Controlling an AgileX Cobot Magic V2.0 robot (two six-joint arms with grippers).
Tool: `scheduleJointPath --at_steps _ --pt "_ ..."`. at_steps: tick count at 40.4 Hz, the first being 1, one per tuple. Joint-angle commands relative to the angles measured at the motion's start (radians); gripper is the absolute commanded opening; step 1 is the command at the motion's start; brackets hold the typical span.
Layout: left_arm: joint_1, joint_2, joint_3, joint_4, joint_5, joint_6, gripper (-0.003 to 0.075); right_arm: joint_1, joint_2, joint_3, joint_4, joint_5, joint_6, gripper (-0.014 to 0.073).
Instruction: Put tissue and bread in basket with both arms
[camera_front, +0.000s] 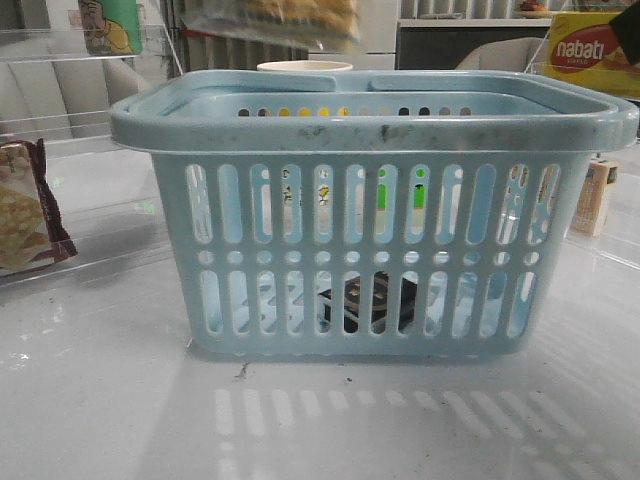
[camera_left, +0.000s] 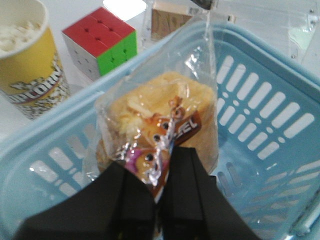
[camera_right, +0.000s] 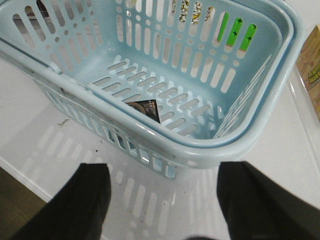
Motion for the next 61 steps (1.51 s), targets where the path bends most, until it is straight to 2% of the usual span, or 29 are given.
scheduleJointPath --at_steps 1,3,9,11,13,24,39,45,47,55,61 --pt "-0.032 -0.038 0.036 -0.021 -0.162 0.002 0.0118 -0.001 -0.006 -0.027 -0.011 -0.069 -0.006 0.0549" --pt "-0.034 -0.03 0.054 -0.019 -0.189 0.004 0.0169 -0.001 -0.006 -0.027 -0.011 -0.069 -0.006 0.0549" --pt "-0.029 -0.013 0.062 -0.028 -0.204 -0.006 0.0468 -0.001 -0.006 -0.027 -0.011 -0.068 -0.006 0.0549" --pt "-0.029 -0.013 0.062 -0.028 -0.192 -0.006 0.0538 -0.001 -0.006 -0.027 -0.011 -0.068 -0.006 0.0549" --pt "-0.029 -0.024 0.062 -0.028 -0.18 -0.006 0.0567 -0.001 -0.006 -0.027 -0.011 -0.068 -0.006 0.0549" --pt "-0.037 -0.188 0.1 -0.03 -0.123 -0.006 0.0559 -0.001 -0.006 -0.027 -0.011 -0.068 -0.006 0.0549" --pt "-0.052 -0.578 0.473 -0.028 -0.121 -0.006 0.0559 -0.001 -0.006 -0.027 -0.011 -0.068 -0.006 0.0549" --pt "-0.048 -0.736 0.604 -0.009 -0.071 -0.01 0.0559 -0.001 -0.006 -0.027 -0.011 -0.068 -0.006 0.0549" --pt "-0.048 -0.779 0.641 0.025 -0.051 -0.032 0.0559 -0.001 -0.006 -0.027 -0.011 -0.068 -0.006 0.0549" --pt "-0.048 -0.943 0.738 0.28 0.043 -0.305 0.0559 -0.001 -0.006 -0.027 -0.011 -0.069 -0.006 0.0549" --pt "-0.048 -1.001 0.769 0.303 0.068 -0.317 0.0559 -0.001 -0.006 -0.027 -0.011 -0.057 -0.006 0.0549"
